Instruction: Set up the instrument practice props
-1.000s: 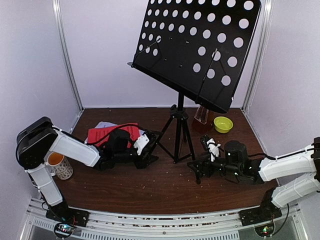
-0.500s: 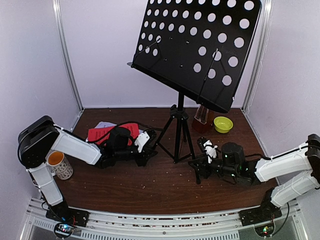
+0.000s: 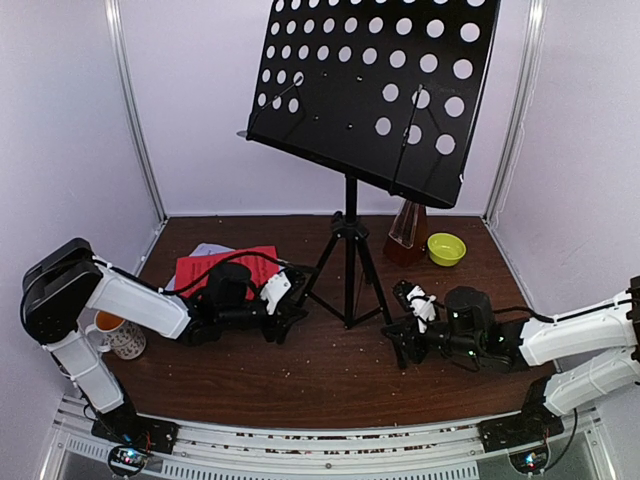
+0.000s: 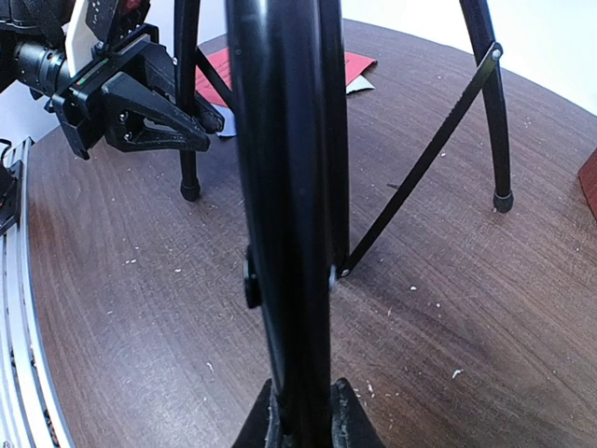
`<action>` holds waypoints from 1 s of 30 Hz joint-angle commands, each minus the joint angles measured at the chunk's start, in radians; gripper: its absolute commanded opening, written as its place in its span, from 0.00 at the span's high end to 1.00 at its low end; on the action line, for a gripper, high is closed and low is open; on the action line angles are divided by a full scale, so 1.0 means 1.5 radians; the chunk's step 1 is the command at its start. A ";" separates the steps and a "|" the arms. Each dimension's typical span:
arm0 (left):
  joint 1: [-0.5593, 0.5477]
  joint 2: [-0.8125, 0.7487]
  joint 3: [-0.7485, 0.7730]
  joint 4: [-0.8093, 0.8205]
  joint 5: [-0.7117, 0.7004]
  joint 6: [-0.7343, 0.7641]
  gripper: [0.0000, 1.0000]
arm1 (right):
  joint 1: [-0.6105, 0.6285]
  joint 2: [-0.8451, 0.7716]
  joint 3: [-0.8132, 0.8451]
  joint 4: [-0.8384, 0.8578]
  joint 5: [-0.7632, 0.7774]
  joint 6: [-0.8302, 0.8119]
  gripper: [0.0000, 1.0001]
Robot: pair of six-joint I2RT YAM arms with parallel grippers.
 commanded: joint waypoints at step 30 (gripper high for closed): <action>0.003 -0.150 -0.141 -0.024 -0.254 -0.020 1.00 | -0.095 0.177 0.198 -0.069 0.106 -0.038 1.00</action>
